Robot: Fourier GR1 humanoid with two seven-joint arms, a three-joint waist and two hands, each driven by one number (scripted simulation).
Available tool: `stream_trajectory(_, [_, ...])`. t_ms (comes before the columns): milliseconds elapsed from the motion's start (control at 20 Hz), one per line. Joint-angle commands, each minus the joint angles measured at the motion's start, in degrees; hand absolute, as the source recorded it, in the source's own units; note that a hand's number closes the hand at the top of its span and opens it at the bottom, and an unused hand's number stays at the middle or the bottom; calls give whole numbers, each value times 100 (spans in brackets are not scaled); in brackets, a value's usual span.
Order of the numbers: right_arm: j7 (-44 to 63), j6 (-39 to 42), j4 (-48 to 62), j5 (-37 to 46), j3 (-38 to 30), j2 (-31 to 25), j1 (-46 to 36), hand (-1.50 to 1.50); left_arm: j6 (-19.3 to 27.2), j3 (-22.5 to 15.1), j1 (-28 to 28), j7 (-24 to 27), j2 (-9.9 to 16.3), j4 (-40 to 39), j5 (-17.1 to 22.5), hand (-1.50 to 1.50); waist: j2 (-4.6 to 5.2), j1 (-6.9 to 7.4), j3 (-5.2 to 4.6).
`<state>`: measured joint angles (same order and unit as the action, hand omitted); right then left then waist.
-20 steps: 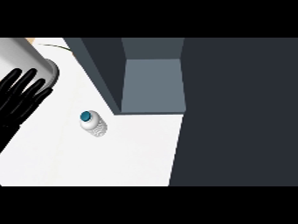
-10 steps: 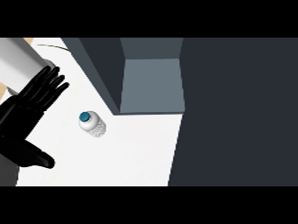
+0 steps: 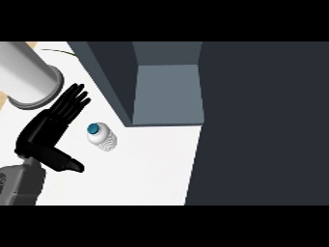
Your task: Pick up the bottled water, place it into the cabinet and close the cabinet
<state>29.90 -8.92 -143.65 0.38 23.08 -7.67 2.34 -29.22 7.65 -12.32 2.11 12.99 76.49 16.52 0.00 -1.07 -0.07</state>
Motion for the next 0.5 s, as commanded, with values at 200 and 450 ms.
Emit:
stream_trajectory(200, [572,-66,-854,198,-28,-143,-127,-150,-199,141,-599,1388,99,-2062,-727,-150,12,-2,-3])
stream_trajectory(450, [466,-223,-1108,556,515,-212,196,-150,-23,18,-751,2051,-21,-2837,-1173,-150,4,-65,-6])
